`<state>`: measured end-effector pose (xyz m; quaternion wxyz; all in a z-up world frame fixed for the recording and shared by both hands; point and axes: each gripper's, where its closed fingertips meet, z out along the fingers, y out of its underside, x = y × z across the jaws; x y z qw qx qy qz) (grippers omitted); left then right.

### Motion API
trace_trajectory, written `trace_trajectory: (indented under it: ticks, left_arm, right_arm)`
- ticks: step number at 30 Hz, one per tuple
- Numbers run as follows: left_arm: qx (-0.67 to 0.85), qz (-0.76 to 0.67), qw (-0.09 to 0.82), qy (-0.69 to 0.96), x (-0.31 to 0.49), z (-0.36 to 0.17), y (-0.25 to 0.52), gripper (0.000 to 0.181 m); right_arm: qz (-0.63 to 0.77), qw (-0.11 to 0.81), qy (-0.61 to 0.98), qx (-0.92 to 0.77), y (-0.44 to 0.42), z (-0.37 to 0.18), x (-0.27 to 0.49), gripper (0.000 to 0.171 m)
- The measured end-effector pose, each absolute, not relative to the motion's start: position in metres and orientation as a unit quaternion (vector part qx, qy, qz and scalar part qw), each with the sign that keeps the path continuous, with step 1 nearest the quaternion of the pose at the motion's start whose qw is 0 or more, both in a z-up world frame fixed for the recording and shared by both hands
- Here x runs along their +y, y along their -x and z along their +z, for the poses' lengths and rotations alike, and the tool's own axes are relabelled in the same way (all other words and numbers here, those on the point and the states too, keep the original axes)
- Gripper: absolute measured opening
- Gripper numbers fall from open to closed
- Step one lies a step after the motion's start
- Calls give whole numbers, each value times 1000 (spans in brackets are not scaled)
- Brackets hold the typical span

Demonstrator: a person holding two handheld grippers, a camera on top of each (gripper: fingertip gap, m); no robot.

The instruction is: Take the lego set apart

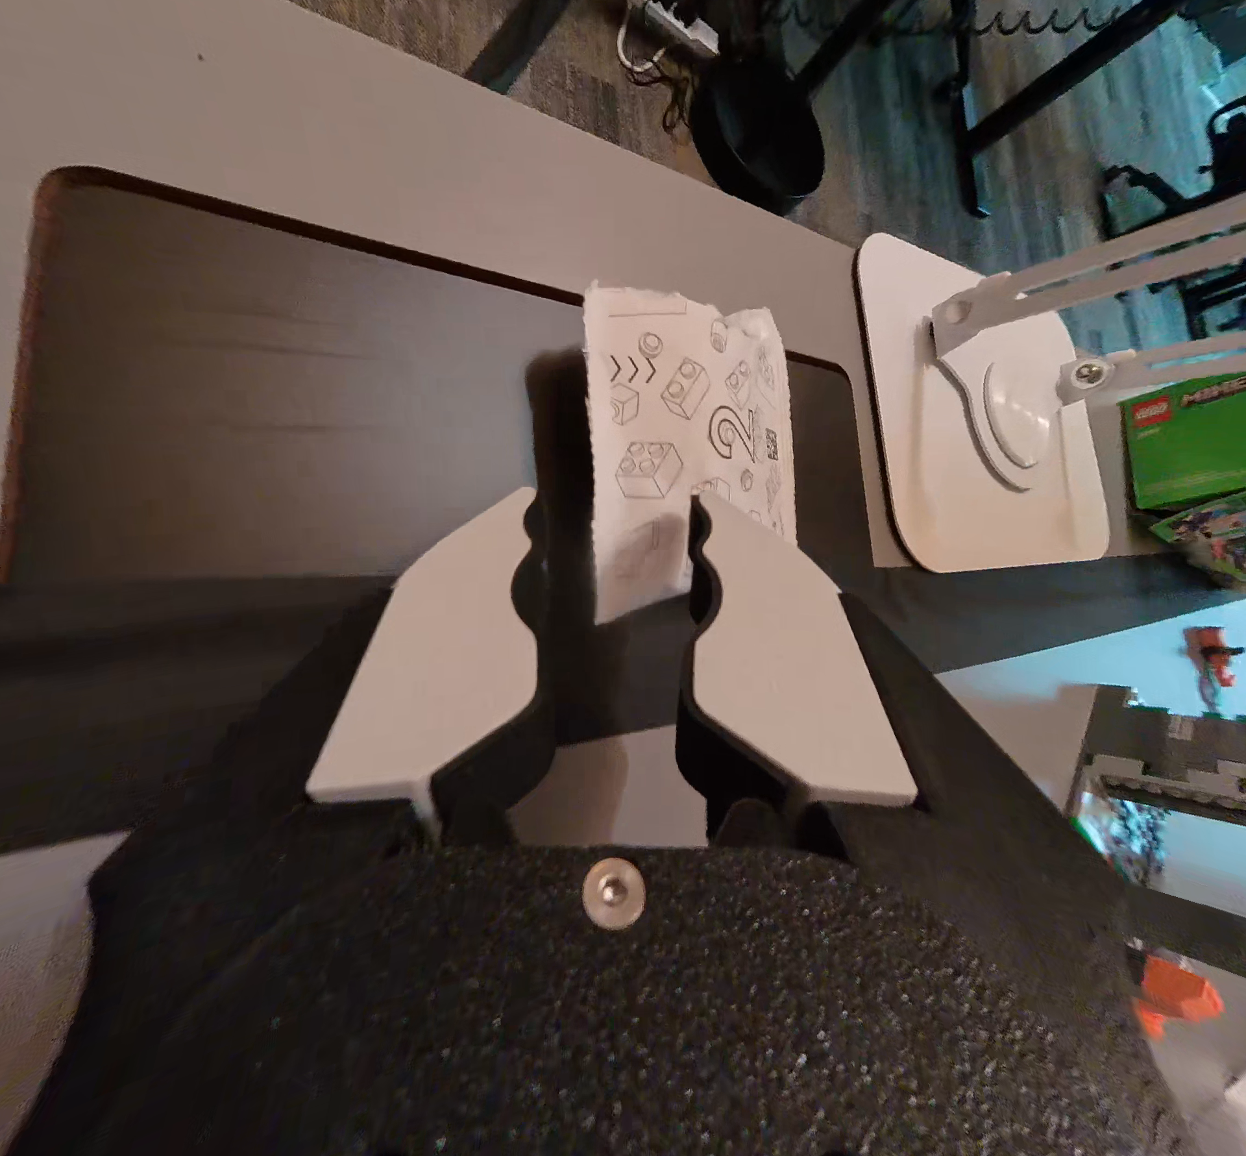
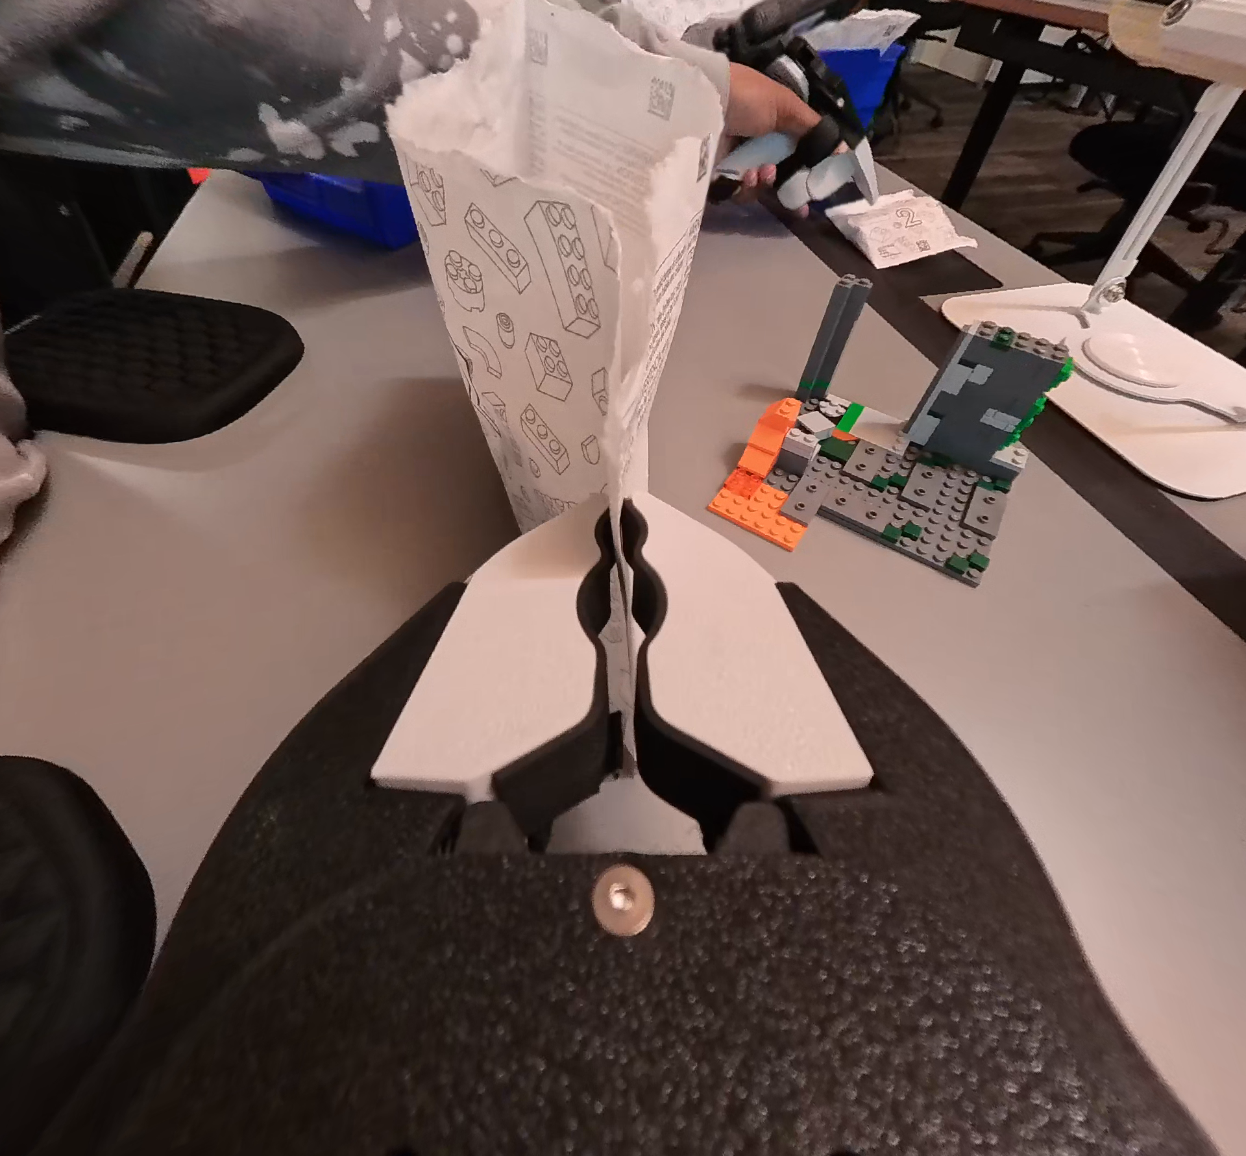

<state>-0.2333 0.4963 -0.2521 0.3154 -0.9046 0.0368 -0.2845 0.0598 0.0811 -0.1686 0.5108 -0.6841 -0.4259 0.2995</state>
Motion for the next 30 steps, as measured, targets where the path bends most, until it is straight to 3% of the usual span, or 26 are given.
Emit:
trace_trajectory:
  ticks: [6,10,21,26,30]
  left_arm:
    - [87,-359,273,888,488,-253,209,0]
    - [178,-338,327,864,476,-225,194,0]
    - [433,-326,434,720,341,-41,130,1]
    - [560,-319,435,629,240,21,100,0]
    - [629,-302,403,592,179,28,79,1]
  right_arm:
    - [313,512,681,-419,-60,-169,83,0]
    - [305,517,686,-413,-62,-169,88,0]
    - [295,521,686,-413,-62,-169,90,0]
    - [290,523,684,-419,-61,-169,88,0]
    - [285,522,684,-422,-61,-169,86,0]
